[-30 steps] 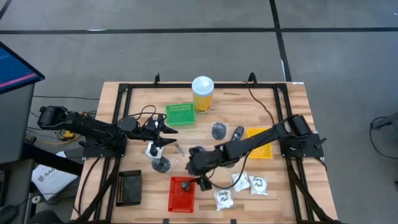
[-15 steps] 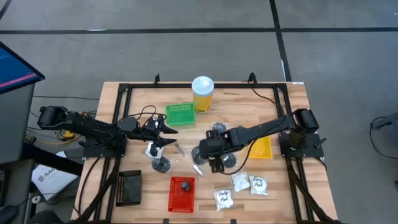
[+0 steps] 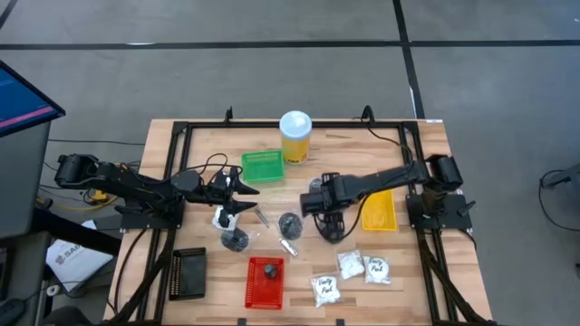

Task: Pick & Place Travel size toiletries
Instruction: Put the gray deodorant into the red bin

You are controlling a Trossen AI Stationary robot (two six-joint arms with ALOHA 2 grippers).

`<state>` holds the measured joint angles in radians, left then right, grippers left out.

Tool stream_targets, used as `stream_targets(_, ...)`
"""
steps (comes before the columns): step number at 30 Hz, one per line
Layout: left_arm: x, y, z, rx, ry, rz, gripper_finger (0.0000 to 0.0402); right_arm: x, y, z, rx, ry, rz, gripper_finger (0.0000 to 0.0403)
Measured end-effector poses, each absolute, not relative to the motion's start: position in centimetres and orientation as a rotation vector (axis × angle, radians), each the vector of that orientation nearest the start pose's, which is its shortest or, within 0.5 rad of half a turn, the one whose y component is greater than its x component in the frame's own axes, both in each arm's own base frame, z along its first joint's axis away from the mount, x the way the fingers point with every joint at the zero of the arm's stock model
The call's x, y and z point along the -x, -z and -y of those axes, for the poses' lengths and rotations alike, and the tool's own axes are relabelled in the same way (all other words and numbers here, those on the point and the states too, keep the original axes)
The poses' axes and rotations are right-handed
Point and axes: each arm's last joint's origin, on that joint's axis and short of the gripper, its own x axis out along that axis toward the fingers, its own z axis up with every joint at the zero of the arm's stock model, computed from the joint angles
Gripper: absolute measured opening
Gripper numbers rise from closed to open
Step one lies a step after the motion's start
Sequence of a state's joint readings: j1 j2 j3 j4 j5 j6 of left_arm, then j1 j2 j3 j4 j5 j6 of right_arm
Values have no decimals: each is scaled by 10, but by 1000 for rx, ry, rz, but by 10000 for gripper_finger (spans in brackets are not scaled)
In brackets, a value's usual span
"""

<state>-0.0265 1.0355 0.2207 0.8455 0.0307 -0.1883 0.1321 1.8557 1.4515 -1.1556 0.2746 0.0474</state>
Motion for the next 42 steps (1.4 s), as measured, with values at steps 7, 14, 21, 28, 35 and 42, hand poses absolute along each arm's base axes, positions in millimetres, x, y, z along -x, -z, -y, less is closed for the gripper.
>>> stream_targets(7, -194, -196, 6, 188, 60, 24, 172, -324, -220, -23, 308, 168, -1555, 250)
stream_targets(14, -194, -196, 6, 188, 60, 24, 172, -292, -220, -12, 300, 174, -1534, 220)
stream_targets(21, -194, -196, 6, 182, 60, 25, 172, -278, -216, -11, 368, 121, -1541, 193)
stream_targets(28, -194, -196, 6, 180, 60, 25, 172, -280, -204, -11, 437, 54, -1588, 184)
stream_targets(35, -194, -196, 6, 180, 60, 25, 172, -285, -206, -11, 460, 26, -1533, 211)
stream_targets(42, -194, -196, 6, 180, 60, 25, 172, -287, -201, -12, 468, -14, -1542, 241)
